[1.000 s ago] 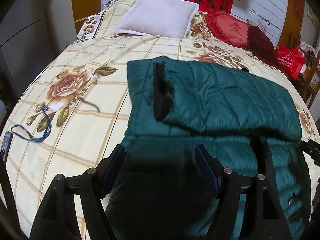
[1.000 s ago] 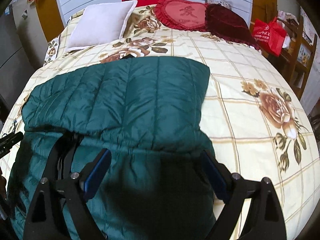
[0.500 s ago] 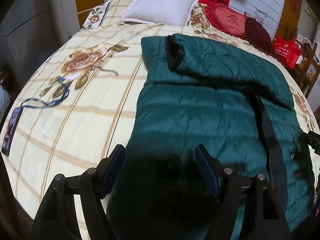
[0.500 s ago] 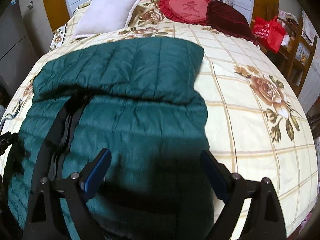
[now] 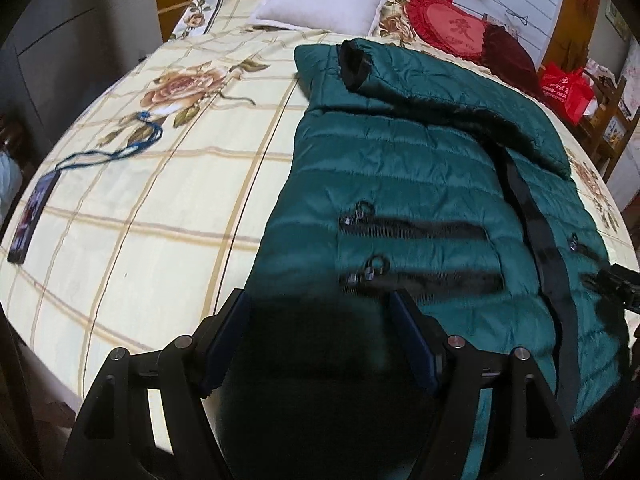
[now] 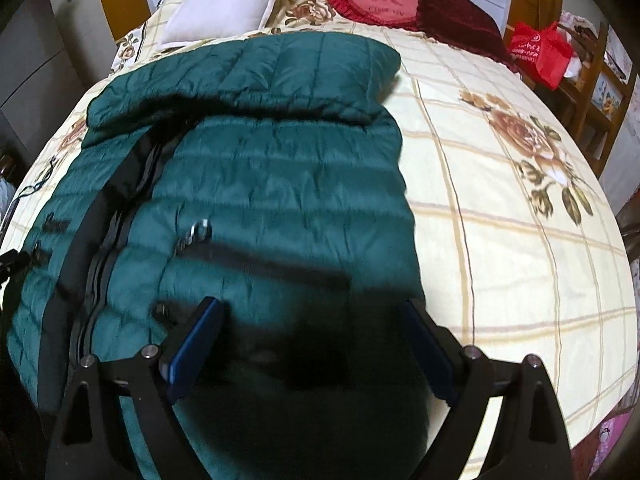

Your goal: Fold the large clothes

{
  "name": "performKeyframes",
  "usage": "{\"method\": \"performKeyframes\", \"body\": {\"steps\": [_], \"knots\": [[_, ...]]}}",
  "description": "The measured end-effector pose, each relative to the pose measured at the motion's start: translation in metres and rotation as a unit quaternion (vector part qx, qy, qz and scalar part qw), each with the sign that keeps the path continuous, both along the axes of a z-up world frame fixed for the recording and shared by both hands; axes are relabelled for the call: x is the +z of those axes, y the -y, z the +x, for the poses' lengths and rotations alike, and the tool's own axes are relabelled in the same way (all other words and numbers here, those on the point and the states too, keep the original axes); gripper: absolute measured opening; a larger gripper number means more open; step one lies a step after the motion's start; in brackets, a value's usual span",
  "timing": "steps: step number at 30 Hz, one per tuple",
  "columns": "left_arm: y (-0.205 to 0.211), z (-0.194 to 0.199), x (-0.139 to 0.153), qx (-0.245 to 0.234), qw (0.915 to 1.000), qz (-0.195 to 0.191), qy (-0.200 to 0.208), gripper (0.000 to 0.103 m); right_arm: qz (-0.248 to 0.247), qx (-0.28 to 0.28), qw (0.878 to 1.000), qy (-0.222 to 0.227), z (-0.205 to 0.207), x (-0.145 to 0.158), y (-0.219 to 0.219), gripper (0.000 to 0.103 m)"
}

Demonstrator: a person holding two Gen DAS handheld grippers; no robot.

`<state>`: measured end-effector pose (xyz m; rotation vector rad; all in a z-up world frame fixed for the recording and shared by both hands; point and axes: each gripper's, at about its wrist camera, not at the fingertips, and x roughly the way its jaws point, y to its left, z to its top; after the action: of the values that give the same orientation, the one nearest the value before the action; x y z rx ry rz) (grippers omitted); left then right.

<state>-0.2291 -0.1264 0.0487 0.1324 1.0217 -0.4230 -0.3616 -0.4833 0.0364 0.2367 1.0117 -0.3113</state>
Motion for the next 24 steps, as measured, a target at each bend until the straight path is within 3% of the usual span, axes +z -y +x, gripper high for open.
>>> {"method": "performKeyframes", "body": {"steps": [13,20,24], "knots": [[-0.053,-0.014,-0.007,0.027,0.9966,-0.046,-0.064,0.054,0.009,0.003,1.0,-0.027,-0.059,0.0,0.002,0.093],[-0.068,-0.015,-0.016,0.035,0.9903,-0.082,-0.106,0.054,0.059,0.008,0.998,-0.026,-0.078,-0.01,0.01,0.093],[-0.069,-0.017,-0.023,0.039,0.9883,-0.084,-0.121,0.054,0.08,0.009,0.996,-0.025,-0.083,-0.014,0.014,0.093]]}}
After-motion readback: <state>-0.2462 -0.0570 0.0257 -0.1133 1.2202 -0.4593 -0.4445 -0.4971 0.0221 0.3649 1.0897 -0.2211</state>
